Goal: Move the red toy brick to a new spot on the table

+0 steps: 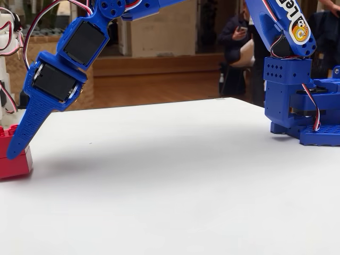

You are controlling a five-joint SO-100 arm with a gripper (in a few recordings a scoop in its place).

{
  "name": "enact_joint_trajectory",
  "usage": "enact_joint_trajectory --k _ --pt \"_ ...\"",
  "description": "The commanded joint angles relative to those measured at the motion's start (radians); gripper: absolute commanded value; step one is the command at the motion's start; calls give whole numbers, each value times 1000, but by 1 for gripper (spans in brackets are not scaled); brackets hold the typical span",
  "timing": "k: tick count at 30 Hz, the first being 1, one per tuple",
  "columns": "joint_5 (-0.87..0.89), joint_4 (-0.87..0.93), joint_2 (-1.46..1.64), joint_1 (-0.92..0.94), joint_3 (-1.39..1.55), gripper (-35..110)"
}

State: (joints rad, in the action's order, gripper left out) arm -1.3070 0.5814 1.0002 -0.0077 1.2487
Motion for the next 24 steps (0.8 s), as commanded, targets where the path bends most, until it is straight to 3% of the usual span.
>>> enact_joint_trajectory --k 1,10,19,24 --pt "54 18 26 -20 -117 0" --pt "109 40 9 -29 -132 4" --pt "140 44 14 -21 -133 25" --pt "160 25 34 -23 -135 29"
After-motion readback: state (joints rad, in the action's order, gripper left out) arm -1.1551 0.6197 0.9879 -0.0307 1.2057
